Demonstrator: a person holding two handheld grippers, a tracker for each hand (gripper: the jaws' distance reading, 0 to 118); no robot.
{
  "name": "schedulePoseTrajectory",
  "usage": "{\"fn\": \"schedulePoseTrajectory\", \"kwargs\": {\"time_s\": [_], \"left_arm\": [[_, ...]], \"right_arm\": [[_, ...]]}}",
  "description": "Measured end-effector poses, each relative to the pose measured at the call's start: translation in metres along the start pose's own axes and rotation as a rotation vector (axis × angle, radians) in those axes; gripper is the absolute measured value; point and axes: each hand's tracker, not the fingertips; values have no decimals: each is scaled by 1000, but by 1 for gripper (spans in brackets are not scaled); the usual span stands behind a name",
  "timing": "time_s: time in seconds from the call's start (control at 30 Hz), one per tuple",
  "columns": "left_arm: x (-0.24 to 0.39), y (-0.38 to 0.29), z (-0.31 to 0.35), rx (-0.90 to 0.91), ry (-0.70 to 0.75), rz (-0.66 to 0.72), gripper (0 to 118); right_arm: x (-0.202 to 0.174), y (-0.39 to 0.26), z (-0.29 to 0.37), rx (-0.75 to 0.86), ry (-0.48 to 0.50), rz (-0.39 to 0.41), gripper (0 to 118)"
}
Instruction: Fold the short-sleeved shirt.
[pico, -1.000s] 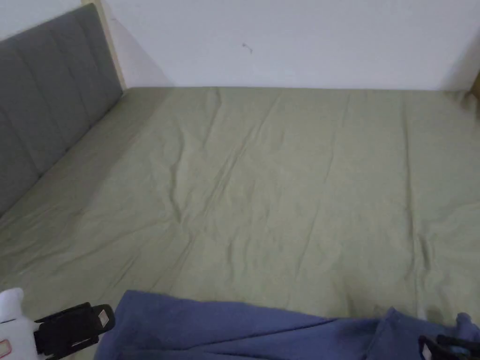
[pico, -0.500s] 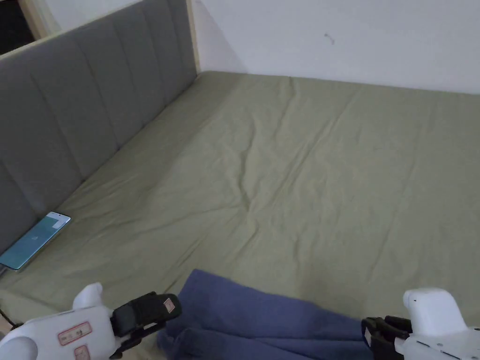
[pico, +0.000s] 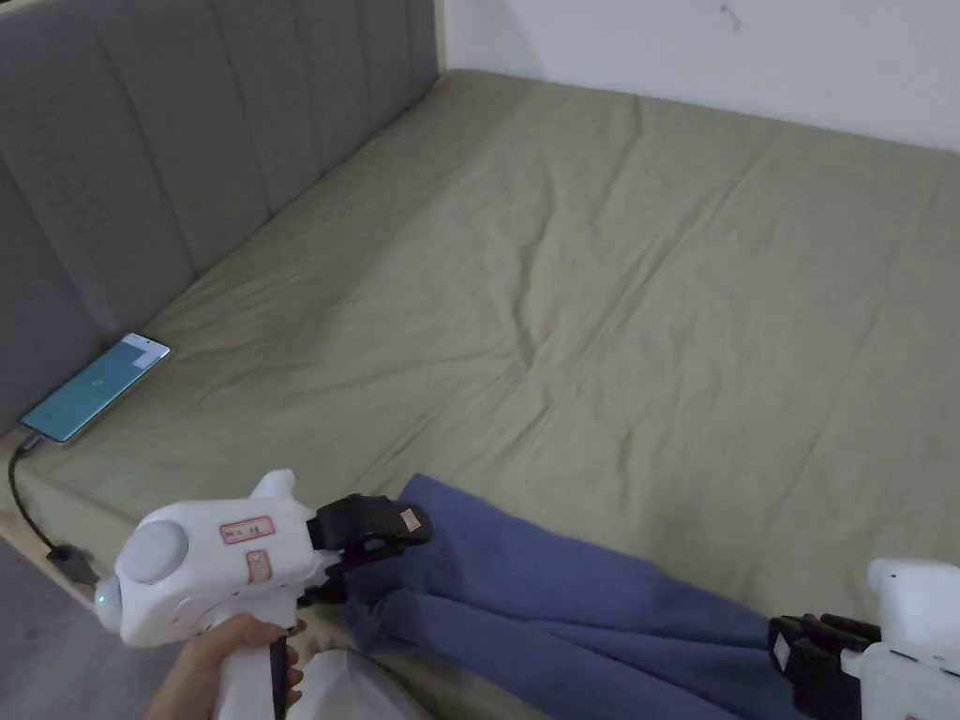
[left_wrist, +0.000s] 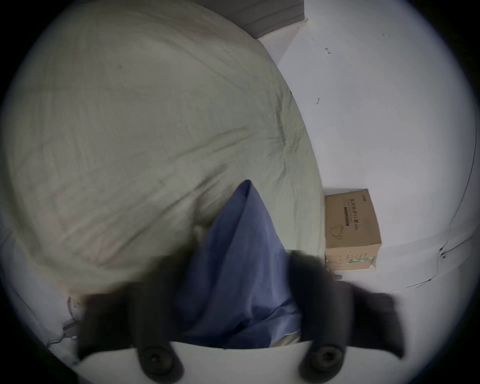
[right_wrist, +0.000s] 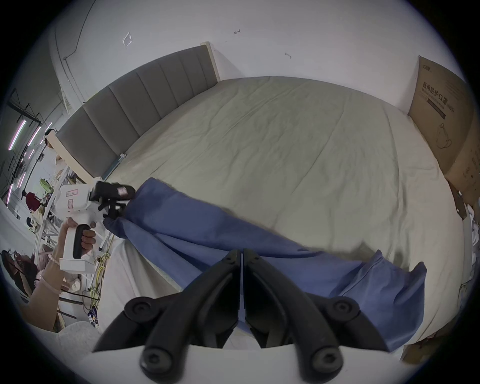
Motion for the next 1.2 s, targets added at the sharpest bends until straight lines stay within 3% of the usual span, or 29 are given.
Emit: {"fn": "schedulePoseTrajectory", "kwargs": {"time_s": [0.03,0.07,0.3,0.53,0.77,0.9,0.93,0.97,1.0,1.03,1.07,1.2], "left_arm": [[1,-3,-1,5,17,0,11],[0,-12,-8,4,19,48,5],[26,0,16,-11,-30,-7,5],[138,-13,25,-9,-127,-288,5],[256,-104,-57,-253,-256,-549,5],[278,-162,-135,-459,-207,-573,5],[278,-174,-150,-481,-214,-565,10],[278,-186,-165,-499,-199,-552,25],[278,-197,-177,-532,-209,-557,56],[280,-205,-182,-565,-174,-562,99],[281,-210,-183,-585,-162,-564,112],[281,-187,-163,-515,-171,-578,102]], "right_arm": [[0,0,0,0,-1,-1,2],[2,-1,0,0,0,-3,2],[22,-13,18,22,-1,-118,2],[66,-35,49,89,-55,-266,2],[119,-68,83,153,-103,-454,2],[140,-89,101,180,-147,-524,2],[143,-94,104,188,-156,-540,2],[148,-98,107,191,-166,-559,2],[151,-103,110,193,-170,-572,2],[154,-107,112,194,-175,-582,2],[156,-110,115,192,-185,-595,2],[163,-122,120,203,-198,-618,2]]}}
